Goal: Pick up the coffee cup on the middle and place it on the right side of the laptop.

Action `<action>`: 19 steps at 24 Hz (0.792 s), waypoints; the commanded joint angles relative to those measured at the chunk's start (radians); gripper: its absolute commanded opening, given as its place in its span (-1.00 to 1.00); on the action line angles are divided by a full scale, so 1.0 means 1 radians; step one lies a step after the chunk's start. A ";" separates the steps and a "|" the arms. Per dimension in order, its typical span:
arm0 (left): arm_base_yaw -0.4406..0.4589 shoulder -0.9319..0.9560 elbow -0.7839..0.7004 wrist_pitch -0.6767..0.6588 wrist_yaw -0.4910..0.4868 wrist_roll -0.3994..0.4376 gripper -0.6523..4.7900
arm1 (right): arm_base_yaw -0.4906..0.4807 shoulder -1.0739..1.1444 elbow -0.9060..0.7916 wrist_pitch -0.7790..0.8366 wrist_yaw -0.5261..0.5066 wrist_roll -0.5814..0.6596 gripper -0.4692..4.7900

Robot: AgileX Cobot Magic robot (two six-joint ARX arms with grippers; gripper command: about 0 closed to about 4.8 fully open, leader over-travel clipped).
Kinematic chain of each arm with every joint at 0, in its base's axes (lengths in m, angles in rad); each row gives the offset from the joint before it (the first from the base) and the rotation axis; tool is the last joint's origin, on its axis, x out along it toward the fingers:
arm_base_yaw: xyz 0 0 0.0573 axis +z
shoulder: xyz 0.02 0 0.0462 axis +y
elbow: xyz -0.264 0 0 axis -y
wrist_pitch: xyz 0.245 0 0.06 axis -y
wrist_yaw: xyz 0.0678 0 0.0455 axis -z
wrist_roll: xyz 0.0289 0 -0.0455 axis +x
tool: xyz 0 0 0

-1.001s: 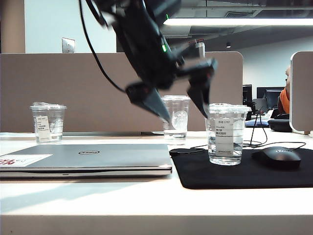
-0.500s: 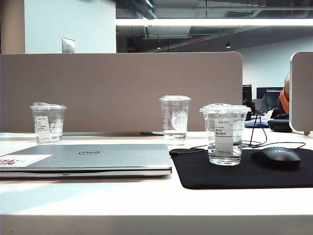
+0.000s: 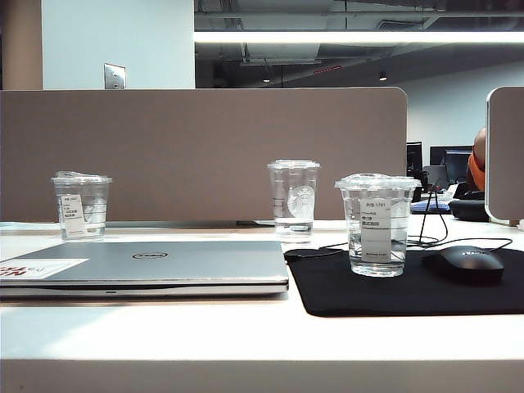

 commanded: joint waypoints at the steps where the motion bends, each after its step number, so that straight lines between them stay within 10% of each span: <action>1: -0.002 -0.130 -0.159 -0.019 -0.024 0.002 -0.78 | -0.002 -0.142 -0.079 0.016 0.013 0.003 -0.84; 11: 0.002 -0.521 -0.721 0.194 -0.264 0.021 -0.78 | -0.004 -0.385 -0.286 0.109 0.066 0.004 -0.84; 19: 0.007 -0.746 -1.025 0.472 -0.182 0.091 -0.78 | -0.003 -0.404 -0.422 0.293 0.091 0.003 -0.84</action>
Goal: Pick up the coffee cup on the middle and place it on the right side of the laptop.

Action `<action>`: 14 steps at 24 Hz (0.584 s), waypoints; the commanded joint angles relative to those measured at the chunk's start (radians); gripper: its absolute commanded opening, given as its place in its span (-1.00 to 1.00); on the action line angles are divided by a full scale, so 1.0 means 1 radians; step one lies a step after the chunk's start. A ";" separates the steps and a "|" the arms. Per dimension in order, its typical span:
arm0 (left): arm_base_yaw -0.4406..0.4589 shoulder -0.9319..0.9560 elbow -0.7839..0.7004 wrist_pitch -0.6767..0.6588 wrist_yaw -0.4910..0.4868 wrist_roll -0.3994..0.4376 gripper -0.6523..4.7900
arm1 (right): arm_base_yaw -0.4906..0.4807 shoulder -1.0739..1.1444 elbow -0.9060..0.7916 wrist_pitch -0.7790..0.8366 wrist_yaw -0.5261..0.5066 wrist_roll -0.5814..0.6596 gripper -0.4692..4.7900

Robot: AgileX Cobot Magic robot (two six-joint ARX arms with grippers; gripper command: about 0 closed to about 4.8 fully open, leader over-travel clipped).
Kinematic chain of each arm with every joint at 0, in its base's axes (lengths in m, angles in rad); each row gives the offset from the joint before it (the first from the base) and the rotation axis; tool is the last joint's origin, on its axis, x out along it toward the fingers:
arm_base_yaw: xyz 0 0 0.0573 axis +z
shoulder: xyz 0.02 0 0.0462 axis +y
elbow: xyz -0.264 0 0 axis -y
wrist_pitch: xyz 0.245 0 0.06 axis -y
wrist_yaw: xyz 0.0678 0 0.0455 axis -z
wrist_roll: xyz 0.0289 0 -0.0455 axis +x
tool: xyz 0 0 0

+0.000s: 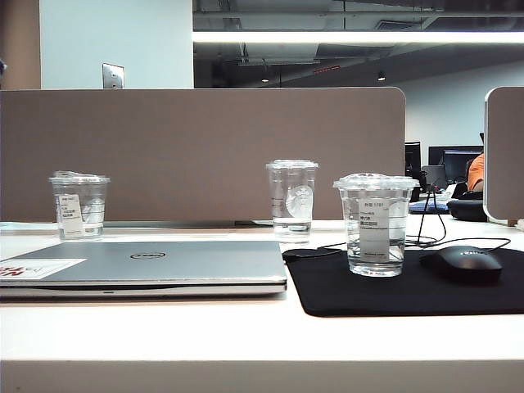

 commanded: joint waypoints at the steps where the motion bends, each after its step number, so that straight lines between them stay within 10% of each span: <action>1: -0.001 -0.081 -0.097 0.078 0.041 0.026 -0.78 | 0.001 0.000 -0.042 0.132 0.002 0.003 -0.84; 14: 0.003 -0.243 -0.325 0.220 -0.002 -0.039 -0.78 | 0.002 -0.009 -0.270 0.305 -0.016 0.003 -0.84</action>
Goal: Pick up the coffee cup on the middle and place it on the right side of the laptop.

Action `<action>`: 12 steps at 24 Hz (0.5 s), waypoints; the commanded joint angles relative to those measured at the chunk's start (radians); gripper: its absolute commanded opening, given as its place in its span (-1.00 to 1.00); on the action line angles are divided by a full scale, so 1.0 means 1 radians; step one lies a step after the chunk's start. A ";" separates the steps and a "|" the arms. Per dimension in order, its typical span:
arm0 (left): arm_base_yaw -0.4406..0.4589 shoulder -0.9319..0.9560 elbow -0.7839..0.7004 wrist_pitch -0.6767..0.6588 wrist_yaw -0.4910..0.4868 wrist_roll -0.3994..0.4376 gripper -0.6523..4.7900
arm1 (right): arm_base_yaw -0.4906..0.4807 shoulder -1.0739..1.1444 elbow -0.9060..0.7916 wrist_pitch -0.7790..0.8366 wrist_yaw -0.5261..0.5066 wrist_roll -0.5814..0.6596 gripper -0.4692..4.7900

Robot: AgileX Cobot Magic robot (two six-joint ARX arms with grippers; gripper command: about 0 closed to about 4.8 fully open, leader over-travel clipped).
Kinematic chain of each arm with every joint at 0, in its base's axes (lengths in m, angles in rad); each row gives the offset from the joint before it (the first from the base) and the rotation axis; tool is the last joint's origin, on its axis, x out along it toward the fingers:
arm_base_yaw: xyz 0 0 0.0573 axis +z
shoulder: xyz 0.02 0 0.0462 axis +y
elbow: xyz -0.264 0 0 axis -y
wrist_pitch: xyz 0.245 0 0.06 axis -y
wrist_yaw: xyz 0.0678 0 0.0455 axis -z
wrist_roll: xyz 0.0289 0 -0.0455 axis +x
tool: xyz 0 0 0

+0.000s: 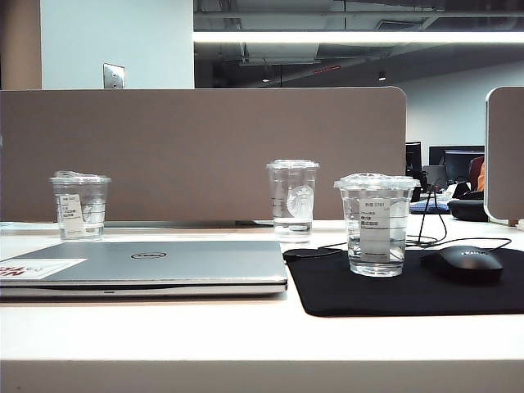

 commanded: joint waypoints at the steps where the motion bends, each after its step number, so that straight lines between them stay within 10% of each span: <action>1: 0.006 0.000 -0.045 0.084 -0.005 -0.003 -0.78 | 0.000 -0.004 -0.051 0.065 -0.002 0.003 -0.84; 8: 0.206 0.001 -0.067 0.134 0.055 0.074 -0.78 | -0.002 -0.005 -0.186 0.153 0.002 0.003 -0.84; 12: 0.463 0.002 -0.067 0.130 0.201 0.068 -0.78 | -0.002 -0.005 -0.254 0.194 0.035 0.002 -0.84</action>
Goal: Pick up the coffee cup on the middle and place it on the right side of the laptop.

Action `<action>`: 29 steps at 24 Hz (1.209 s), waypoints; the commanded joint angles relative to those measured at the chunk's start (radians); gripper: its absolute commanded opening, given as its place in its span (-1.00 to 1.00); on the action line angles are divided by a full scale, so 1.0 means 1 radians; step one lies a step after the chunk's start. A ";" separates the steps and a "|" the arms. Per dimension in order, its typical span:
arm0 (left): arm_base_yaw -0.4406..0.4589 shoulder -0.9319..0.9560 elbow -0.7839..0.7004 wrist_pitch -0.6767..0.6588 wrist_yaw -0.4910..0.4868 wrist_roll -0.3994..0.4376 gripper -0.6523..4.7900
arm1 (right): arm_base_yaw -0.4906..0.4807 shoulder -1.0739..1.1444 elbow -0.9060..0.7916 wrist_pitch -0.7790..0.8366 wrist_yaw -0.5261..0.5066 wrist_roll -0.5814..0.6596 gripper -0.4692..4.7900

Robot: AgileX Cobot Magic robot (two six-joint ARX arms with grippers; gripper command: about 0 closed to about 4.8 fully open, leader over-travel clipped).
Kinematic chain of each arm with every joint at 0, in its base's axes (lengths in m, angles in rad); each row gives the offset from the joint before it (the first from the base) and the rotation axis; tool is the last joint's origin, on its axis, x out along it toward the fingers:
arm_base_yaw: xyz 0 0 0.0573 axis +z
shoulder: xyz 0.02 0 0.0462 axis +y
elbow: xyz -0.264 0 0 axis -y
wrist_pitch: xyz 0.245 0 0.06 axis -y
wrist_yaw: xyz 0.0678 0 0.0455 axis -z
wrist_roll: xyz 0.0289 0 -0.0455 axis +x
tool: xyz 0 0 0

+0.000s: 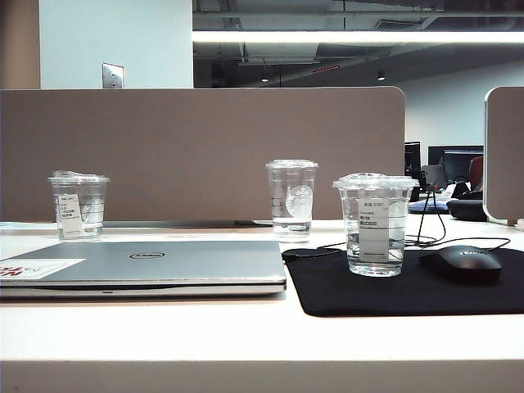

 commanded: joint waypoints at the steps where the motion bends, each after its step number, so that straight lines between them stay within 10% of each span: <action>1: 0.145 0.000 0.003 0.012 0.080 -0.009 -0.78 | 0.000 0.000 -0.050 0.103 0.048 0.002 -0.84; 9: 0.241 0.005 0.003 0.017 0.140 -0.004 -0.78 | -0.002 -0.001 -0.153 0.311 0.066 -0.189 -0.84; 29: 0.240 0.004 0.004 0.039 0.140 -0.004 -0.78 | 0.000 -0.001 -0.153 0.332 0.063 -0.191 -0.84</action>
